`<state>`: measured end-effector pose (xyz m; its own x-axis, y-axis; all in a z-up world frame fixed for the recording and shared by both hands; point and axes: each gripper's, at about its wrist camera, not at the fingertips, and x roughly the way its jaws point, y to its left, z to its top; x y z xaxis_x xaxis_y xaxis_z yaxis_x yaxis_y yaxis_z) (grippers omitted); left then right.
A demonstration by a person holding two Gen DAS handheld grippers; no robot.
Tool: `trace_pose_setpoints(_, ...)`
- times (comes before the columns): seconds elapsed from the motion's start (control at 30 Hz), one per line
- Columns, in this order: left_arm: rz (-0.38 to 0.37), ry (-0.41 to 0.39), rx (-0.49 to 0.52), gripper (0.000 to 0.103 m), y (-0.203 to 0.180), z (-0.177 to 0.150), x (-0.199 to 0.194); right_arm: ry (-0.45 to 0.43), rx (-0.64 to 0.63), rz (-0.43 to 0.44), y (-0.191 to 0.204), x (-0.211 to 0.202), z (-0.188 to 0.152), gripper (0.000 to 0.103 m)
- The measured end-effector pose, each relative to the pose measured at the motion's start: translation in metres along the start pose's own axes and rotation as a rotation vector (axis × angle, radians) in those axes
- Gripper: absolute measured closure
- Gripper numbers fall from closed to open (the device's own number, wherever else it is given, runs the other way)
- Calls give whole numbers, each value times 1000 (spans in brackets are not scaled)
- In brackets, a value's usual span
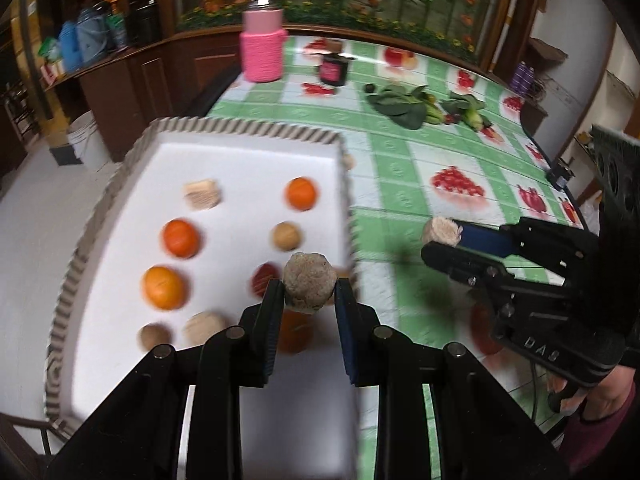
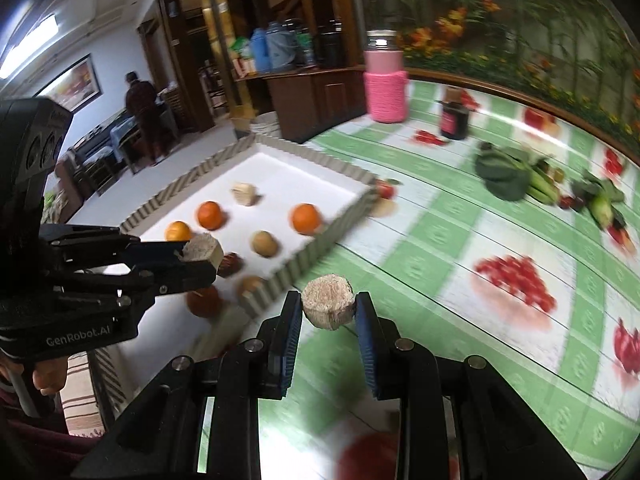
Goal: Organize fruits
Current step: 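Release the beige bun into the tray with the left tool while the right tool releases the beige piece there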
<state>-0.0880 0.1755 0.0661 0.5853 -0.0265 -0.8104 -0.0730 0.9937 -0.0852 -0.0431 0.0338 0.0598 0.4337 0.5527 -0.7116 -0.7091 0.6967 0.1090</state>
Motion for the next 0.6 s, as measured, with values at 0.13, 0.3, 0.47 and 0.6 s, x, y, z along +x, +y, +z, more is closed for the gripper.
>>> trace_pose_setpoints(0.13,30,3,-31,79,21,-8,0,12,-34,30,19,16,13,75)
trace_pose_setpoints(0.3,52,5,-73,79,42,-14,2,46,-77,58,40,42,29,76)
trace_pose_setpoints(0.47,76,2,-87,79,57,-16,5,69,-103,81,54,68,43,75)
trace_pose_setpoints(0.6,96,6,-100,79,65,-16,8,94,-127,96,64,92,54,75)
